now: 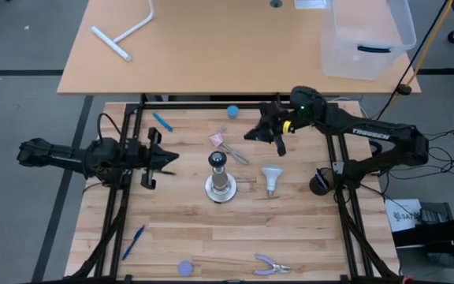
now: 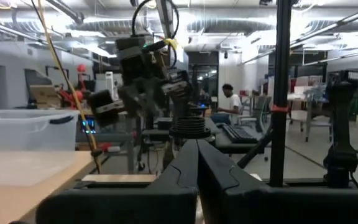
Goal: Screw lightbulb
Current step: Insert the lightbulb into the lamp
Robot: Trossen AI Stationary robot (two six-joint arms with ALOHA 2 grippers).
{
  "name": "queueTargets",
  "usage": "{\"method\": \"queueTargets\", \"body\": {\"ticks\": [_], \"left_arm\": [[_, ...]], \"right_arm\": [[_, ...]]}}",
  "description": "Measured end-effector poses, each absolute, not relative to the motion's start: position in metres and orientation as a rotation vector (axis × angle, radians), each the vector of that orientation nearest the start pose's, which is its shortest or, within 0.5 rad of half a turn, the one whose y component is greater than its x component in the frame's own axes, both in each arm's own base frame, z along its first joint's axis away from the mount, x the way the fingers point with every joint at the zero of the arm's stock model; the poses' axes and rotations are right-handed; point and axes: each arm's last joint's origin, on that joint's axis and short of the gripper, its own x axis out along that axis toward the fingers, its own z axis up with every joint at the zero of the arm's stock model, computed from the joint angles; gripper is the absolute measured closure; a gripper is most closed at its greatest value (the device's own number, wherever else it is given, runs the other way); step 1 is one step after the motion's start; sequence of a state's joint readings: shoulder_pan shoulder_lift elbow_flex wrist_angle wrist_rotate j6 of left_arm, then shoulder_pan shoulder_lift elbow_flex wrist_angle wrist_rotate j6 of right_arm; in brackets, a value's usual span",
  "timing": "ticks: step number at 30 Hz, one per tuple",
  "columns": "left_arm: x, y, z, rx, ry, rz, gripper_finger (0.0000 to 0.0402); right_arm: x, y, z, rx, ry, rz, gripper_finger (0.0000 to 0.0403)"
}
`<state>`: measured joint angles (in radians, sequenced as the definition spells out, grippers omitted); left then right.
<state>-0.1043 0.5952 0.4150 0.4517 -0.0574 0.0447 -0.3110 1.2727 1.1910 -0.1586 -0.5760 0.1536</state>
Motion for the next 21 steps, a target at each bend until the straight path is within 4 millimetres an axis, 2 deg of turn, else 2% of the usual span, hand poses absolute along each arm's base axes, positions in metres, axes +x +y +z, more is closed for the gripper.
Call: {"method": "queueTargets", "body": {"ticks": [3, 8, 15, 21], "left_arm": [[0.143, -0.013, 0.292, 0.032, -0.255, -0.041, 0.0401], [0.139, -0.013, 0.292, 0.045, -0.253, -0.039, 0.0401], [0.140, -0.013, 0.290, 0.047, -0.233, -0.037, 0.0401], [0.141, -0.013, 0.287, 0.049, -0.194, -0.036, 0.0401]], "right_arm": [[0.266, -0.054, 0.384, 0.245, 0.446, 0.181, 0.0399], [0.257, -0.032, 0.393, 0.305, 0.700, -0.060, 0.0399], [0.252, -0.004, 0.368, 0.487, 0.944, -0.390, 0.0402], [0.264, 0.024, 0.347, 0.550, 0.982, -0.593, 0.0402]]}}
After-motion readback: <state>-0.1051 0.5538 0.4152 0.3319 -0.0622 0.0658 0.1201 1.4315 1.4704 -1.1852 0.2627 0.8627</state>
